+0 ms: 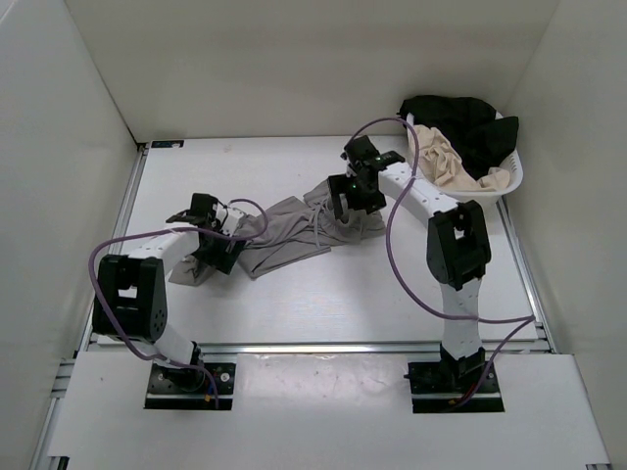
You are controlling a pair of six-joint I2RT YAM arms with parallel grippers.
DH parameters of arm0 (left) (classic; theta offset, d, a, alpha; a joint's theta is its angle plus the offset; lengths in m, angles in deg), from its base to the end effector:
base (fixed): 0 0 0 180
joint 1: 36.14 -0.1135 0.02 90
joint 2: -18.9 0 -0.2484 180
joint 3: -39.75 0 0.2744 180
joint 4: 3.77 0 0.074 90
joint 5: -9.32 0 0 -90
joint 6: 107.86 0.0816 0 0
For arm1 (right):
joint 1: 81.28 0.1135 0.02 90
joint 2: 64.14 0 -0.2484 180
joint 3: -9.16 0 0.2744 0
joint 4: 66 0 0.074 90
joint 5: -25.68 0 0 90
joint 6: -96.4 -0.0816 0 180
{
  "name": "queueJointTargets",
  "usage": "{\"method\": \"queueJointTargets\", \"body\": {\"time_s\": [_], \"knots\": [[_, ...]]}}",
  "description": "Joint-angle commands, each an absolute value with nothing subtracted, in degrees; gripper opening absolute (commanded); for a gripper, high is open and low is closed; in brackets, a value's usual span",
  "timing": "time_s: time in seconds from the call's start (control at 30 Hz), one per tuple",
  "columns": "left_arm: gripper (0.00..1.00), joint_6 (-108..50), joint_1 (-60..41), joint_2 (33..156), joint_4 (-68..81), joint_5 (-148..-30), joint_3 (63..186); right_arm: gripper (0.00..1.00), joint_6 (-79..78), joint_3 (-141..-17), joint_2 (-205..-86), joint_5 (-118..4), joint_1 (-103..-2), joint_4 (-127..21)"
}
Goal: Fold and stack the trousers
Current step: Flatten the trousers out
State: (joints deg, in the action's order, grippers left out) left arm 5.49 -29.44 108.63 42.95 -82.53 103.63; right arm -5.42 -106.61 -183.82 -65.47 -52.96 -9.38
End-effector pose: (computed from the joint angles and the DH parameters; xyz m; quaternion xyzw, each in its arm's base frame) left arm 0.3099 -0.0391 0.0938 0.2586 0.9539 0.0061 0.1522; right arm 0.4350 0.2326 0.1751 -0.1362 0.9574 0.0782 0.2422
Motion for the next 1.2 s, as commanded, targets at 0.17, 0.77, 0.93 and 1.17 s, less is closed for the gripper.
{"method": "queueJointTargets", "body": {"time_s": [0.17, 0.77, 0.93, 1.17], "knots": [[0.97, 3.67, -29.55, 109.51, 40.50, -78.13, 101.96, 0.89, -6.07, -101.74, -180.59, -68.80, -47.88, -7.31], [0.14, 3.14, -29.55, 104.15, 42.60, -76.29, 101.16, 0.73, -7.75, -111.85, -188.78, -69.51, -50.87, -2.48], [0.14, 3.14, -29.55, 103.62, 45.25, -76.82, 105.55, 0.79, -7.75, -104.82, -182.10, -66.96, -50.87, -6.16], [0.14, 3.14, -29.55, 104.24, 45.78, -76.82, 106.96, 0.76, -8.90, -102.88, -180.25, -65.90, -50.34, -8.09]]}}
